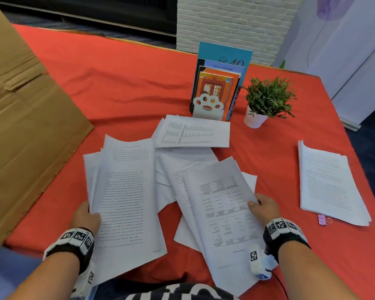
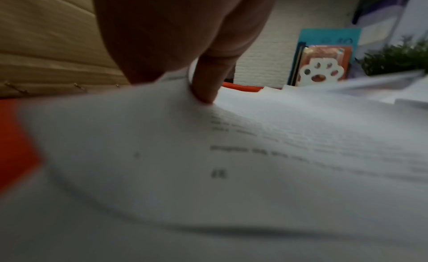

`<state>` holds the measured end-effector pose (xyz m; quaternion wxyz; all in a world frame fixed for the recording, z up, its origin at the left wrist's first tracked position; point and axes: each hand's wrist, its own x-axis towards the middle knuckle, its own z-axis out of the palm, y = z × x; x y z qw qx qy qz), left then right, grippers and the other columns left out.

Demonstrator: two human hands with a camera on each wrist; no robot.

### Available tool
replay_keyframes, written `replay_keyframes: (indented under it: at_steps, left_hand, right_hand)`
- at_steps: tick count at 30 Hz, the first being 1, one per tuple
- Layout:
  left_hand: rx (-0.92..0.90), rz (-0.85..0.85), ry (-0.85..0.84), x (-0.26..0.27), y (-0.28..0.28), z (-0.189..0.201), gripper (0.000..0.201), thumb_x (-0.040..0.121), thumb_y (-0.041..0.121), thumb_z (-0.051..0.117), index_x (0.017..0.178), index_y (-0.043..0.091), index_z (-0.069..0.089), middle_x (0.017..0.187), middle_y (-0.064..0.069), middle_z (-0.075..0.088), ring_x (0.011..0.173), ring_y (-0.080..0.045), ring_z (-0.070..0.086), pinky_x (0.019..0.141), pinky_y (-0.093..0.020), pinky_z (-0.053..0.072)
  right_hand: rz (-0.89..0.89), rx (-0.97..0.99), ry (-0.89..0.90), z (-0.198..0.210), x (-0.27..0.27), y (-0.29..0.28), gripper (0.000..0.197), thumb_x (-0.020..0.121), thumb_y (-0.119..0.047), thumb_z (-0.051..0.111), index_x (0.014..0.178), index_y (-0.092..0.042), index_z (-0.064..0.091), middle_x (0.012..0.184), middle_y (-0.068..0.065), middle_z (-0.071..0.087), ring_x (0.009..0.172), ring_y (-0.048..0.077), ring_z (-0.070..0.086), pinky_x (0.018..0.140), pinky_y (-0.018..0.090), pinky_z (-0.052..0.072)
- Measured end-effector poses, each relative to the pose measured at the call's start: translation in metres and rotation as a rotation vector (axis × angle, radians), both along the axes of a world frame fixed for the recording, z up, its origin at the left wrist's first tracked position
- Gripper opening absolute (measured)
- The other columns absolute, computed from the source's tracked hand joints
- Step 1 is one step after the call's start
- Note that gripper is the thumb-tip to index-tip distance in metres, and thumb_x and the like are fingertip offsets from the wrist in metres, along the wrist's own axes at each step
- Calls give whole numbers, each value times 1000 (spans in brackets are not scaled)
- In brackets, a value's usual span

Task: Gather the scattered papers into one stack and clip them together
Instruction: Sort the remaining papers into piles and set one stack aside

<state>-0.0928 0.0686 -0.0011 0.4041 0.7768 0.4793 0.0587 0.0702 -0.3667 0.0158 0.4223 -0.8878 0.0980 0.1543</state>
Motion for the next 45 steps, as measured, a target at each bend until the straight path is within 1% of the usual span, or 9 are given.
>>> replay_keyframes:
  at_steps: [6,11,15,20,25,31,38,41,45]
  left_hand:
    - [-61,209,-193,-8,3,6,36,83,-5,46,118,-2,56,115,-21,62,108,-37,57,95,-41,41]
    - [-291,244,-320,1,-2,4,23,87,10,54,109,17,59,119,-12,64,104,-29,60,99,-44,45]
    - [-556,195,-285,20,-40,21,27,93,6,51,119,0,55,118,-12,57,103,-25,54,84,-29,37]
    - [-781,74,-279,32,-75,4,29,93,9,53,120,1,57,120,-20,64,104,-33,63,94,-45,48]
    - [-503,-15,-213,40,-81,-5,10,88,14,59,96,10,64,114,-17,67,99,-33,65,95,-48,49]
    - [-257,39,-183,34,-65,0,34,87,3,57,120,-3,56,120,-18,62,114,-35,57,100,-40,41]
    - [-230,-17,-98,24,-60,-5,18,74,-14,54,83,2,56,83,-15,61,83,-27,57,75,-33,44]
    - [-184,61,-175,23,-53,4,27,75,-16,45,87,5,56,89,-13,59,88,-25,54,79,-32,40]
    - [-70,153,-242,17,-31,9,33,76,-16,38,96,0,59,91,-13,57,91,-27,53,80,-34,39]
  right_hand:
    - [-23,97,40,-4,-3,-9,32,88,-3,52,96,-29,68,98,7,72,92,28,68,87,43,54]
    - [-30,143,40,-3,-7,-5,26,90,0,52,100,-19,66,94,8,69,88,26,64,75,29,47]
    - [54,154,67,-6,-10,9,28,87,1,53,96,-22,66,93,7,71,89,25,66,82,34,52]
    - [155,177,139,-10,-15,16,28,88,0,54,94,-24,67,91,6,73,86,26,68,86,41,55]
    - [184,168,152,-13,-19,13,24,88,-1,56,87,-23,67,81,-1,71,78,21,65,76,33,52]
    - [-226,103,30,-20,-7,-17,28,85,-6,59,113,0,65,109,17,68,99,30,64,91,41,51]
    - [-199,11,-1,-12,-8,-1,25,84,-2,55,109,0,61,104,18,66,93,30,62,85,37,50]
    - [-281,56,-128,6,-5,-5,22,85,4,50,106,0,59,99,16,62,87,23,55,77,29,41]
    - [-259,192,-161,23,7,-23,32,86,3,50,115,-12,49,109,12,60,94,26,57,83,35,46]
